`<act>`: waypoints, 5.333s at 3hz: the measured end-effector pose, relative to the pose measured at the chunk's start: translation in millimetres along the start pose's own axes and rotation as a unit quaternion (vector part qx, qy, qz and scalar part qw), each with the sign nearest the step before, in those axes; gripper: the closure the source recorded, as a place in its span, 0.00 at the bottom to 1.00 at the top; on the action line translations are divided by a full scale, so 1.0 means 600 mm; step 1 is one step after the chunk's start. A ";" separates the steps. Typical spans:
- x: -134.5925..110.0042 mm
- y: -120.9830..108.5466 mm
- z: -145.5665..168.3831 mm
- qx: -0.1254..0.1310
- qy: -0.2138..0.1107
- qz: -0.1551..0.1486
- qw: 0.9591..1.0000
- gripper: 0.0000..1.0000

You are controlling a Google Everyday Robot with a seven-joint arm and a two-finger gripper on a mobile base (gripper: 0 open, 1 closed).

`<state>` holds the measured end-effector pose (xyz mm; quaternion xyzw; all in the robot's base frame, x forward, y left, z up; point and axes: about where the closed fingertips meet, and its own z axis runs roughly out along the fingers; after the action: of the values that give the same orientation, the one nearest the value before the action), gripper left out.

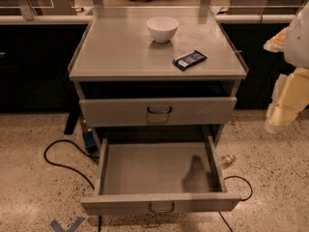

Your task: Place rxbar blueberry into middle drawer

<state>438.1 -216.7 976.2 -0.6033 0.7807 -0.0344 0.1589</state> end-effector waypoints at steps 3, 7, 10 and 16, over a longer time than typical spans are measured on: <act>-0.038 -0.106 0.059 0.009 -0.017 -0.032 0.999 0.00; -0.098 -0.286 0.201 0.006 -0.024 -0.048 0.999 0.00; -0.219 -0.383 0.481 -0.094 -0.141 -0.118 0.978 0.00; -0.302 -0.420 0.462 -0.061 -0.135 -0.079 0.986 0.00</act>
Offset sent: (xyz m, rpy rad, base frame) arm 0.0343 0.0002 -0.0122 0.0166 0.0087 0.0446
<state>793.1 -73.8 813.0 -0.6704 0.7028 0.0826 0.2232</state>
